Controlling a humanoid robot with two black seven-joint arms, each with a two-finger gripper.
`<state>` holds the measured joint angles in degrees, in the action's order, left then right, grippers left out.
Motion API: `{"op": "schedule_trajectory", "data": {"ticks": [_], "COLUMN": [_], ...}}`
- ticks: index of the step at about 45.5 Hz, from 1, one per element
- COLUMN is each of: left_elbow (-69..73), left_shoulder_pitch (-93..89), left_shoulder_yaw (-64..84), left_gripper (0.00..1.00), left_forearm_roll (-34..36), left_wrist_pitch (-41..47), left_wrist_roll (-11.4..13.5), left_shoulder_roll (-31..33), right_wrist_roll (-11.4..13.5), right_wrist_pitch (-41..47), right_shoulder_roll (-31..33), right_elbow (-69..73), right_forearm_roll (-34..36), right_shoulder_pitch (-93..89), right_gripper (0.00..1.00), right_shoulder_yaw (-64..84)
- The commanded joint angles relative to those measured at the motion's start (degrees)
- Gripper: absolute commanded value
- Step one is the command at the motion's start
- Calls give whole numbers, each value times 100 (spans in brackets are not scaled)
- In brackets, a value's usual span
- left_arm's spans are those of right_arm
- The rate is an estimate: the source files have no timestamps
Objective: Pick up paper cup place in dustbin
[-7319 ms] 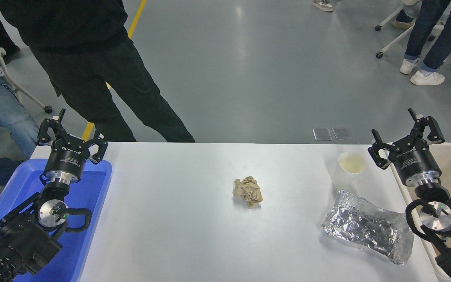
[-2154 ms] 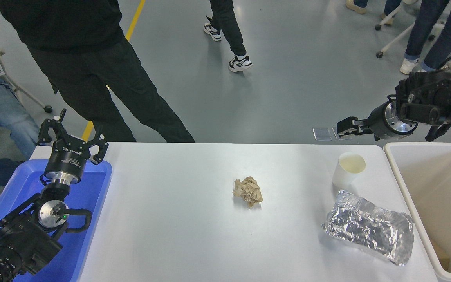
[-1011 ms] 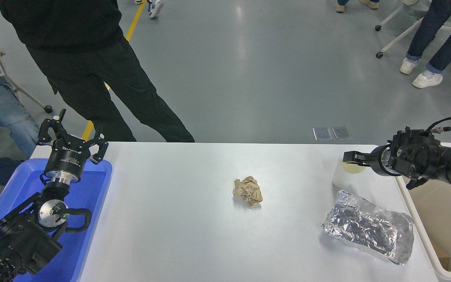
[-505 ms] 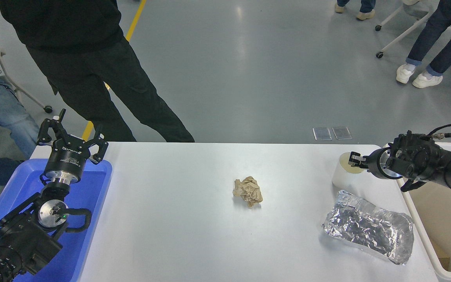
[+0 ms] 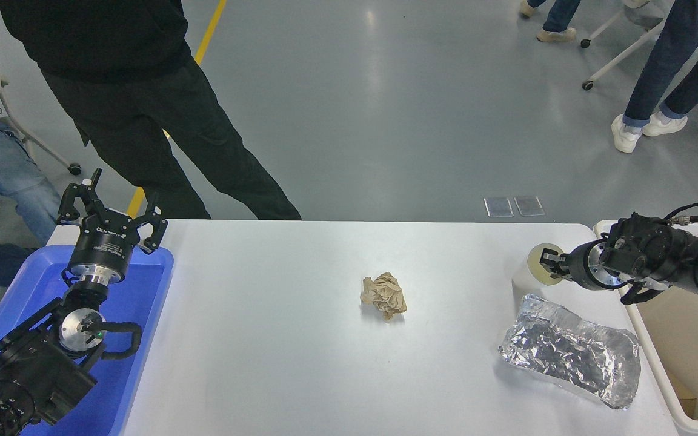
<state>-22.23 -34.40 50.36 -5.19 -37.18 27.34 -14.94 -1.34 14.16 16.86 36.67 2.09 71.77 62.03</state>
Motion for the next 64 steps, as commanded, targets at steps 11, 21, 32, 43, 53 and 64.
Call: {"op": "schedule_trajectory", "data": {"ticks": [11,21,32,43,53,64], "left_elbow": [-1,-1,-1,-1,-1,-1], "left_shoulder_pitch": [-6,-6,-6,-6,3,-6], "left_shoulder_yaw": [0,0,0,0,0,0], "left_gripper": [98,98,98,98,98,98], "left_forearm_roll": [0,9,0,0,0,0], "left_wrist_pitch": [0,0,0,0,0,0], "left_wrist_roll": [0,-9,-9,-9,-9,-9], "left_shoulder_roll": [0,0,0,0,0,0], "right_wrist_roll": [11,2,-7,-7,2,11], "right_wrist_pitch": [578,1694,3084,3084,3084,3084], "right_shoulder_roll": [423,907,924,1117,1232,1232], "right_elbow": [910,2511,2757,3126,3381,3417], "right_forearm_roll": [11,-271,-297,-587,-605,-684], "right_shoulder_pitch": [890,2762,4143,5294,6007,6016], "right_gripper": [0,0,0,0,0,0], "right_shoulder_yaw": [81,660,1057,1101,1109,1171]}}
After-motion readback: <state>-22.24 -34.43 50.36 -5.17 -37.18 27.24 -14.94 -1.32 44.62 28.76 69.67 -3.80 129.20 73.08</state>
